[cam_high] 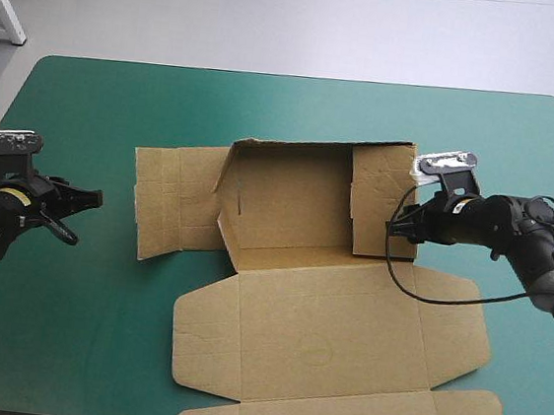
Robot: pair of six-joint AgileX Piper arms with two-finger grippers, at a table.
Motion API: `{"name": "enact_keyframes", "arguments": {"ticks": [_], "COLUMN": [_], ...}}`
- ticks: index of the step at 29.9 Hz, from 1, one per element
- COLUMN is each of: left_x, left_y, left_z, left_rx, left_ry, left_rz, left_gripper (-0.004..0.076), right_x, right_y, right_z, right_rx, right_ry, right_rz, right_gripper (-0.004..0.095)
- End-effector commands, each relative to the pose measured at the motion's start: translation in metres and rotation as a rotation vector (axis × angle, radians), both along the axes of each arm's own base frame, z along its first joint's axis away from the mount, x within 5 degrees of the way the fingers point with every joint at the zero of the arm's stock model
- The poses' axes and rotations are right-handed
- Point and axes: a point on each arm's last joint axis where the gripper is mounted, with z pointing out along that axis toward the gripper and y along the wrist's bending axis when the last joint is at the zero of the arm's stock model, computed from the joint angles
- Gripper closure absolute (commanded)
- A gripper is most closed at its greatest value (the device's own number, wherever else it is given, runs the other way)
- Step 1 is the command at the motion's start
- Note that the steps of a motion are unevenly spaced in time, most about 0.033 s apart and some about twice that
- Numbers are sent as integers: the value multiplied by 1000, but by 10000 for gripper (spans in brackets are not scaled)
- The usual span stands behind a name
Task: Fold the box
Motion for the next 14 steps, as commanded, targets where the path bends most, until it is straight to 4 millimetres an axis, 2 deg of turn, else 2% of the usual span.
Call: {"name": "enact_keyframes", "arguments": {"ticks": [1,11,14], "left_x": [1,1,1], "left_y": [0,0,0], "left_z": [17,17,17], "left_rx": [1,1,9], "left_ry": [-109,-109,-108], "left_rz": [-1,-1,-7], "left_gripper": [556,556,556], "right_x": [7,35,36], "right_y": [1,10,10], "right_z": [12,-21,-22], "right_rx": [22,62,61], "right_ry": [-112,-75,-75], "right_rz": [-6,-6,-8], "right_gripper": [369,374,466]}}
